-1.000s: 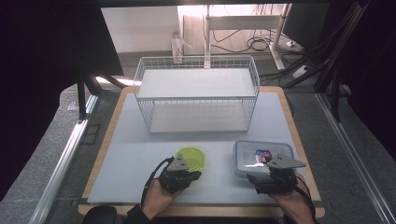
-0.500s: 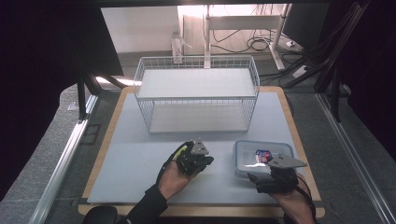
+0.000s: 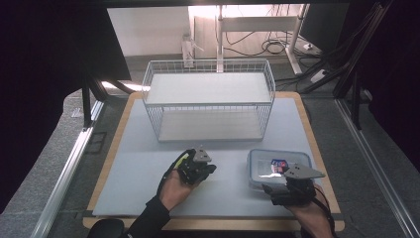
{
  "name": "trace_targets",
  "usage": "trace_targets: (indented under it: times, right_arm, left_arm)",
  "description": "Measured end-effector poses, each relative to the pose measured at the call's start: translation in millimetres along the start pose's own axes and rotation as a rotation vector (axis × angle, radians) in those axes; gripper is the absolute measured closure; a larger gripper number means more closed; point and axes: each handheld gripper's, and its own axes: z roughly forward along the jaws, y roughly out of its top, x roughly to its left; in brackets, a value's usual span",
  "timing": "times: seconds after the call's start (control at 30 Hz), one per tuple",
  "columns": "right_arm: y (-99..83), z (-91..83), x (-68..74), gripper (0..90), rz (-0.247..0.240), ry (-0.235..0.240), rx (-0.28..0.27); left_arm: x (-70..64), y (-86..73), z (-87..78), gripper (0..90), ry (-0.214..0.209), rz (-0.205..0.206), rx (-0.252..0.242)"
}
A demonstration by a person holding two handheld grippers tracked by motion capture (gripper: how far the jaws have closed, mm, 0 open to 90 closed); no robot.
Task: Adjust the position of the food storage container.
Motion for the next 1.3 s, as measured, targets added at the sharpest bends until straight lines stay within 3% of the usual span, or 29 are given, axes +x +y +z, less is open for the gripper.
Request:
trace_targets:
  times: [0.33, 0.67, 0.77, 0.9, 0.97, 1.13, 1.3]
  right_arm:
    - [0.1, 0.6, 0.4, 8.6, 0.001, -0.004, -0.002]
    - [0.3, 0.9, 0.7, 8.6, 0.0, -0.008, -0.001]
    - [0.2, 1.0, 0.5, 8.7, 0.002, -0.009, -0.003]
    - [0.3, 0.9, 0.3, 9.4, 0.002, -0.01, -0.004]
    - [0.2, 0.4, -0.3, 10.3, 0.009, -0.012, -0.004]
    - [0.5, -4.3, -5.6, 18.5, 0.038, -0.009, -0.019]
    - [0.9, -16.3, -18.5, 41.9, 0.08, -0.038, -0.026]
  left_arm:
    - [21.6, -24.7, -24.3, 90.0, 0.056, -0.037, 0.01]
    - [42.1, -58.2, -56.0, 89.9, 0.097, -0.109, 0.009]
    - [48.5, -69.8, -64.1, 90.0, 0.115, -0.146, 0.004]
    - [49.3, -72.3, -61.2, 89.9, 0.113, -0.141, 0.01]
    - [46.0, -70.7, -61.4, 89.8, 0.101, -0.134, -0.021]
    - [39.8, -66.5, -64.0, 85.1, 0.084, -0.137, -0.092]
    - [28.2, -62.3, -58.4, 79.0, 0.035, -0.105, -0.132]
